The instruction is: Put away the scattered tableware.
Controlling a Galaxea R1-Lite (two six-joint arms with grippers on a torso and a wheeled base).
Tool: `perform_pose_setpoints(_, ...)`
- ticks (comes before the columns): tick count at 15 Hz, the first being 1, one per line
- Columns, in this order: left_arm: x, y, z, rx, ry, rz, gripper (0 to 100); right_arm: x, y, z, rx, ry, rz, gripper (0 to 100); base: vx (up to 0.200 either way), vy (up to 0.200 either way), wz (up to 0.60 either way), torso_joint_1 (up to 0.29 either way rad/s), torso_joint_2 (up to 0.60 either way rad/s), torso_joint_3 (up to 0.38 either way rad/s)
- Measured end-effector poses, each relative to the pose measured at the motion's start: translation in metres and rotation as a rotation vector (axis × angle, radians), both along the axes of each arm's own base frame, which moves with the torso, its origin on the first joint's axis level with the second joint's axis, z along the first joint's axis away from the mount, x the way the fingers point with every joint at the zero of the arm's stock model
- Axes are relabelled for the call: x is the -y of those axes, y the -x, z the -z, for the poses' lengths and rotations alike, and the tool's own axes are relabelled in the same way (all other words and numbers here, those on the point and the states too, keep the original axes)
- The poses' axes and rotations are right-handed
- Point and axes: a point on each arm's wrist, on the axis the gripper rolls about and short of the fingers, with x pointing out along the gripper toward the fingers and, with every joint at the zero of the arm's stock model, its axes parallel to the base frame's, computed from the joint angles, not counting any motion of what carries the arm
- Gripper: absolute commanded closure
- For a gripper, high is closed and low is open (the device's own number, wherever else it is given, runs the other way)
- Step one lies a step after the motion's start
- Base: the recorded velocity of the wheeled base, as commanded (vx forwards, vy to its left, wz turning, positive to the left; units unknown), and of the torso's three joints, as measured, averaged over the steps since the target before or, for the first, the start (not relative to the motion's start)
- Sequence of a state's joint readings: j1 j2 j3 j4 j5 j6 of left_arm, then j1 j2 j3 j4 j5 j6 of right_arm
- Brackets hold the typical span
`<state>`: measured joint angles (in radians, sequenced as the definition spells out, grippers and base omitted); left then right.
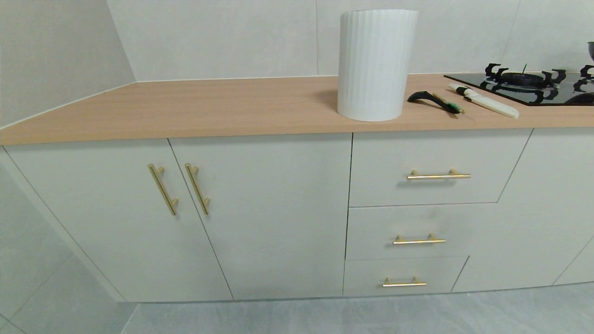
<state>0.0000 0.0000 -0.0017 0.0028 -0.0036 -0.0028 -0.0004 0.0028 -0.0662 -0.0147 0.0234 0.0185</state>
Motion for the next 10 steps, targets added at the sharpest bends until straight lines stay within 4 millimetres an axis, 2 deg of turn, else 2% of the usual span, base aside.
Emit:
perform_pose_setpoints(3,0.0,0.0,0.0,0.0,0.0,0.0,0,0.0,-0.004,-0.013,-0.029,-0.007,-0.036,0,0.0,0.0,0.0,0.0,0.0,0.0)
perform_pose_setpoints(10,0.0,0.0,0.0,0.001,0.0,0.0,0,-0.002,-0.036,-0.021,-0.308,-0.023,-0.254,0,0.0,0.0,0.0,0.0,0.0,0.0)
